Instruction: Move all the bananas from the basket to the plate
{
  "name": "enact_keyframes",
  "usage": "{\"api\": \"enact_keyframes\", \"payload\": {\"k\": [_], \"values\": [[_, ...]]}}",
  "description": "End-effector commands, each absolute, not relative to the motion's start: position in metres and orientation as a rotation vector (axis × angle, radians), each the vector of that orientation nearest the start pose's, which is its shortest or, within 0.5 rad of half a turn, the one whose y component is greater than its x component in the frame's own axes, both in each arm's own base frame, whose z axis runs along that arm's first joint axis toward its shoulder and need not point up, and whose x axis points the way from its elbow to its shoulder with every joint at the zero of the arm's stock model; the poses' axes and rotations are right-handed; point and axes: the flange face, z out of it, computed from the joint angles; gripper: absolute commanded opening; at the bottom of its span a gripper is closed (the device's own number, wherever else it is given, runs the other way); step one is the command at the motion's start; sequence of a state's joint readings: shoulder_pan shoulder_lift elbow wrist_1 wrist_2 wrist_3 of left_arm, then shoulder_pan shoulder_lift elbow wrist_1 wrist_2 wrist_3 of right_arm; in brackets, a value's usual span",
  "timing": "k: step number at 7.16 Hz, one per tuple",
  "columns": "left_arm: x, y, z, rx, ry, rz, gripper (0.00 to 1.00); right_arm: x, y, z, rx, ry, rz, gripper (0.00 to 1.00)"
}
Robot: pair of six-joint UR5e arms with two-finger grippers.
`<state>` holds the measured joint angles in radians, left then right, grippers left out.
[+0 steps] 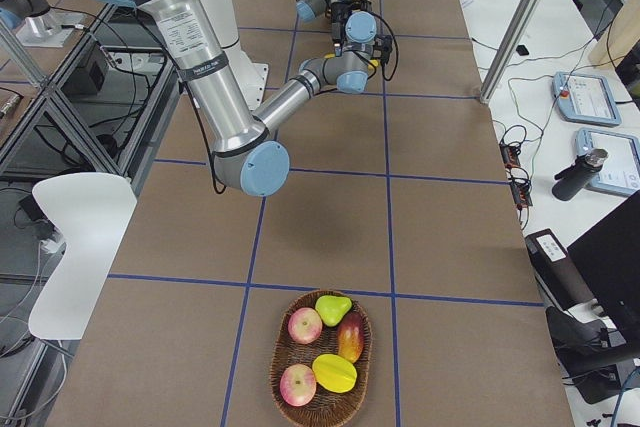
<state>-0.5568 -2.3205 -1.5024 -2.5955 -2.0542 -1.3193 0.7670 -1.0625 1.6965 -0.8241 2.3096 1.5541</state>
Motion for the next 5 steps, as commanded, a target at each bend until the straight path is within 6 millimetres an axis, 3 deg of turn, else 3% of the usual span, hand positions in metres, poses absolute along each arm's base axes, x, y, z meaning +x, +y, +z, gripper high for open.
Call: {"api": "enact_keyframes", "payload": {"k": [1, 2, 3, 4, 5], "values": [[0.522, -0.426, 0.114, 0.325, 1.665, 0.184, 0.07, -0.396, -0.474, 0.217, -0.069, -1.43, 0.105, 0.0], [0.521, -0.425, 0.111, 0.328, 1.672, 0.185, 0.0, -0.395, -0.474, 0.217, -0.065, -1.431, 0.108, 0.18], [0.521, -0.424, 0.111, 0.323, 1.671, 0.184, 0.0, -0.392, -0.475, 0.219, -0.06, -1.43, 0.115, 0.99], [0.519, -0.424, 0.111, 0.321, 1.672, 0.18, 0.0, -0.385, -0.479, 0.223, -0.055, -1.43, 0.124, 1.0], [0.513, -0.426, 0.112, 0.319, 1.671, 0.172, 0.0, -0.365, -0.481, 0.223, -0.031, -1.44, 0.138, 1.0]]}}
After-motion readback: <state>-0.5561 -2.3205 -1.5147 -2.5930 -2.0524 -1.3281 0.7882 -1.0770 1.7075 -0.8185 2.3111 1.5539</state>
